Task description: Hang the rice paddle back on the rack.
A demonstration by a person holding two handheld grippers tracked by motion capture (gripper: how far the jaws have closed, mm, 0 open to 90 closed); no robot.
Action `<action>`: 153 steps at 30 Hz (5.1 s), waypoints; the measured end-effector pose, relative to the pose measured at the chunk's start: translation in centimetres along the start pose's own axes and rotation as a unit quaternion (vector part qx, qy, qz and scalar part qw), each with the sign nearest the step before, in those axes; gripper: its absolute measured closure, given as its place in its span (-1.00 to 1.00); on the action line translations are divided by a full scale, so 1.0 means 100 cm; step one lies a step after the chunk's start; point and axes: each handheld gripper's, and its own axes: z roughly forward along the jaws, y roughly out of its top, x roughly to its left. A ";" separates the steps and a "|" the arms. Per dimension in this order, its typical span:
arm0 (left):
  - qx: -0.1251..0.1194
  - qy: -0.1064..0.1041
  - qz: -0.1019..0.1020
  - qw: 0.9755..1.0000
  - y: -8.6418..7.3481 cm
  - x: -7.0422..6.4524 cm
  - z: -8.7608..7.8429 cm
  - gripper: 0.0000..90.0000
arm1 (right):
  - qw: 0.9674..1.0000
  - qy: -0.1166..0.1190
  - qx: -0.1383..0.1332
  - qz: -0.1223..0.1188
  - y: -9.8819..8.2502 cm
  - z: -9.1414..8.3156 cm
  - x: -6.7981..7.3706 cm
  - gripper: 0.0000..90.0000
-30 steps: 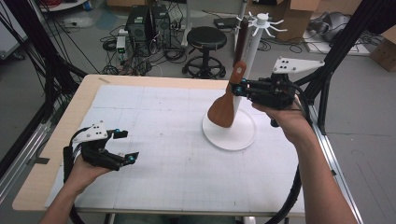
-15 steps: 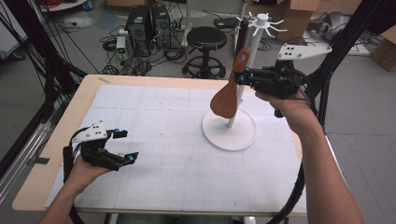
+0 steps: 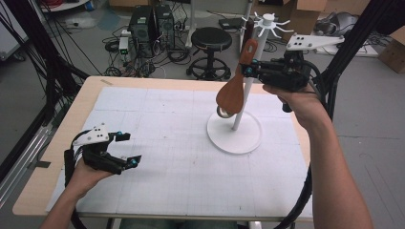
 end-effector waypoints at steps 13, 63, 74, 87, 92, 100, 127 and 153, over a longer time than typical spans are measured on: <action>-0.004 -0.003 0.000 1.000 0.000 0.000 -0.001 -0.85 | 1.000 -0.010 0.001 -0.002 0.008 -0.002 -0.004 0.84; -0.005 -0.008 -0.002 1.000 0.000 -0.001 -0.001 -0.85 | 0.998 -0.062 -0.012 0.019 -0.006 -0.012 -0.015 0.57; -0.002 -0.009 -0.001 1.000 0.000 -0.001 -0.001 -0.85 | 0.996 -0.082 -0.027 0.019 -0.015 -0.019 -0.009 0.05; -0.001 -0.010 -0.002 1.000 0.000 -0.001 0.000 -0.85 | 0.994 -0.102 -0.037 0.024 -0.034 -0.023 0.005 -0.51; -0.001 -0.010 -0.004 1.000 0.000 -0.001 0.000 -0.85 | 0.994 -0.104 -0.034 0.023 -0.047 -0.022 0.009 -0.64; -0.002 -0.009 -0.005 1.000 0.000 -0.001 -0.002 -0.85 | 0.994 -0.104 -0.014 0.026 -0.068 -0.017 0.014 -0.75; 0.007 0.004 -0.018 1.000 -0.003 0.004 -0.003 -0.87 | 0.993 -0.103 0.017 0.048 -0.139 -0.002 0.028 -0.97; 0.010 0.019 -0.031 0.999 -0.008 0.011 -0.006 -0.96 | 0.990 -0.100 0.050 0.082 -0.197 0.007 0.039 -0.99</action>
